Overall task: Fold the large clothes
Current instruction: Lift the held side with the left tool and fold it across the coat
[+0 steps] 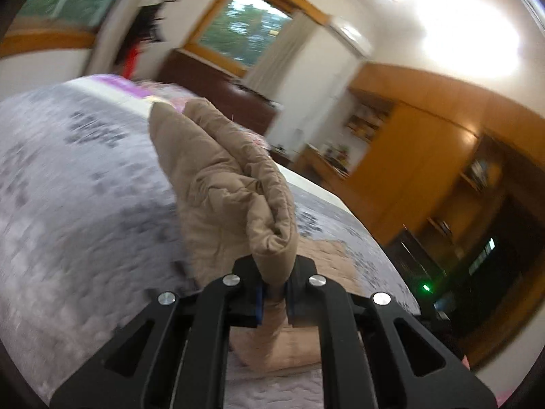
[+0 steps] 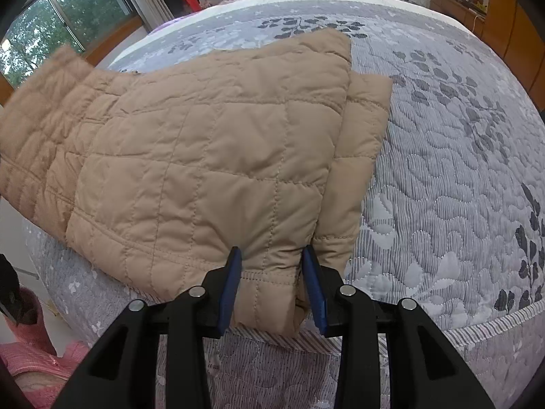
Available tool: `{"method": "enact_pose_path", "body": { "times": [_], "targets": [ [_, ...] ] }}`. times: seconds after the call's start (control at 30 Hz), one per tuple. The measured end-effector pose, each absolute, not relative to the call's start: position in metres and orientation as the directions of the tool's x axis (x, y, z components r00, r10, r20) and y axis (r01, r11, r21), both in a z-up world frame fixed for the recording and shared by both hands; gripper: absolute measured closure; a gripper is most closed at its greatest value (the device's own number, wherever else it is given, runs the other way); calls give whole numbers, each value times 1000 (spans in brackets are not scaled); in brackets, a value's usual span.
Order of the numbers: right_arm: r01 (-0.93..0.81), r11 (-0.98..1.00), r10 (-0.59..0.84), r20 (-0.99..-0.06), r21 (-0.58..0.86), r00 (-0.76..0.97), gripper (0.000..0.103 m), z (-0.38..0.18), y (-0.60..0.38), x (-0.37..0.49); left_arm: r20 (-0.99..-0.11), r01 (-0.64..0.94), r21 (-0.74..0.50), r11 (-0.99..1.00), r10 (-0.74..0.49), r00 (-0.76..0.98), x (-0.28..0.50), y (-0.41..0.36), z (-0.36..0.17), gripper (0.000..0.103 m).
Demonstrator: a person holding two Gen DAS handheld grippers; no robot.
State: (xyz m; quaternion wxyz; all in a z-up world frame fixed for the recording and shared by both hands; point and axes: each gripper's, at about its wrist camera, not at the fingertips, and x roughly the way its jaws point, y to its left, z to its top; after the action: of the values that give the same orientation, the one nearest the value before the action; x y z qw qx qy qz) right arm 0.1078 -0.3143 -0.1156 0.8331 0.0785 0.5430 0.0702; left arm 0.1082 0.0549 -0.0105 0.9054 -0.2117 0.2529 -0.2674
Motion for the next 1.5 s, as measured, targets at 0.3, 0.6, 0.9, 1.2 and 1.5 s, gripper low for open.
{"method": "enact_pose_path", "body": {
  "times": [0.3, 0.6, 0.9, 1.2, 1.5],
  "targets": [
    [-30, 977, 207, -893, 213, 399, 67, -116, -315, 109, -424, 539, -444, 716, -698, 577, 143, -34, -23, 96],
    [-34, 975, 215, -892, 220, 398, 66, -117, -316, 109, -569, 528, -472, 706, -701, 429, 173, -68, -79, 95],
    [-34, 975, 216, -892, 220, 397, 66, -117, -316, 109, -652, 510, -458, 728, -665, 364, 184, -80, -112, 95],
    [-36, 975, 214, -893, 218, 395, 66, -117, -316, 110, -677, 513, -428, 745, -639, 364, 186, -87, -118, 95],
    [-37, 976, 213, -894, 216, 394, 65, -118, -316, 110, -675, 511, -437, 741, -645, 359, 188, -83, -120, 95]
  ]
}}
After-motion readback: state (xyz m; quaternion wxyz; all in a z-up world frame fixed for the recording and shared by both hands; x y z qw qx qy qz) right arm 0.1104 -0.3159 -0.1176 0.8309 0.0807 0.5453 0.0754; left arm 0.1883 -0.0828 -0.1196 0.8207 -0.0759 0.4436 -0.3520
